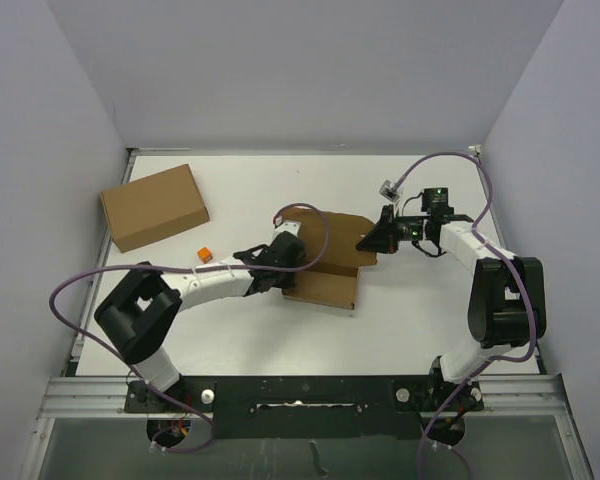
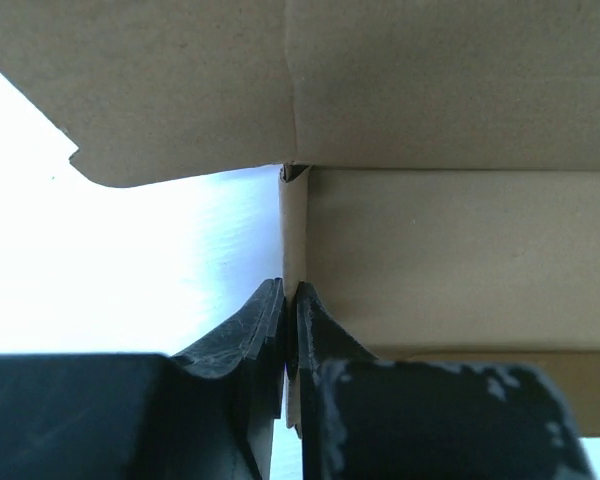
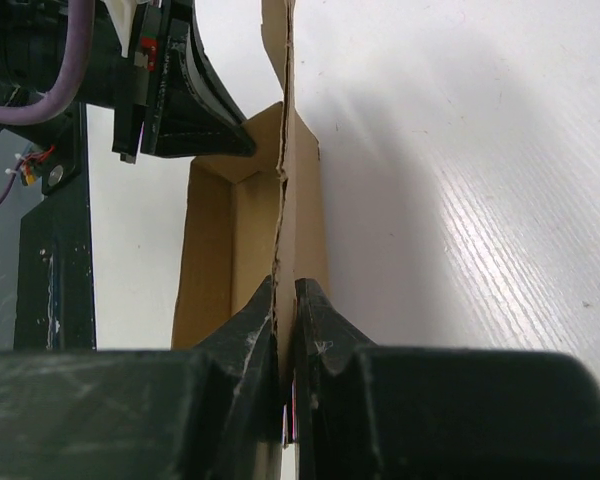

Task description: Fold the paper box

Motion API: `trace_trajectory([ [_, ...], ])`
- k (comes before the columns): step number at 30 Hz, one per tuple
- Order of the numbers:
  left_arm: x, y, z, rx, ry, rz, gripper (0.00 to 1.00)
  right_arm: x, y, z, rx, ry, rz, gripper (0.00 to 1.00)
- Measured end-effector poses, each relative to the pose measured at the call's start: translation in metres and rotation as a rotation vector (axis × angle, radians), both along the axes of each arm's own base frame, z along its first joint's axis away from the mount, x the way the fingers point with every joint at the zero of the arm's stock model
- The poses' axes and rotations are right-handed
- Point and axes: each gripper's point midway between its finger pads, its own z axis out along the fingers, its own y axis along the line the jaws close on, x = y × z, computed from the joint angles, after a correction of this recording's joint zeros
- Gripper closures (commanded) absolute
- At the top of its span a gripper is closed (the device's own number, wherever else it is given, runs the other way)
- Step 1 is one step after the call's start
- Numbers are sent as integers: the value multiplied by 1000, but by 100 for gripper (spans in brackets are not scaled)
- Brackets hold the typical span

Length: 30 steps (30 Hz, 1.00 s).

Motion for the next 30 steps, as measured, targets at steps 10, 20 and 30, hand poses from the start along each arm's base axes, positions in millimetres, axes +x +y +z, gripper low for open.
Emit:
trace_trajectory([
  [10,7,-1,-6,52,5,-6,94,1,0,-1,-7,-4,-1,100],
  [20,10,-2,-7,202,-13,-8,95,1,0,-2,-13,-9,-2,100],
  [30,-1,6,-9,255,23,-38,64,0,1,-2,-13,-6,2,100],
])
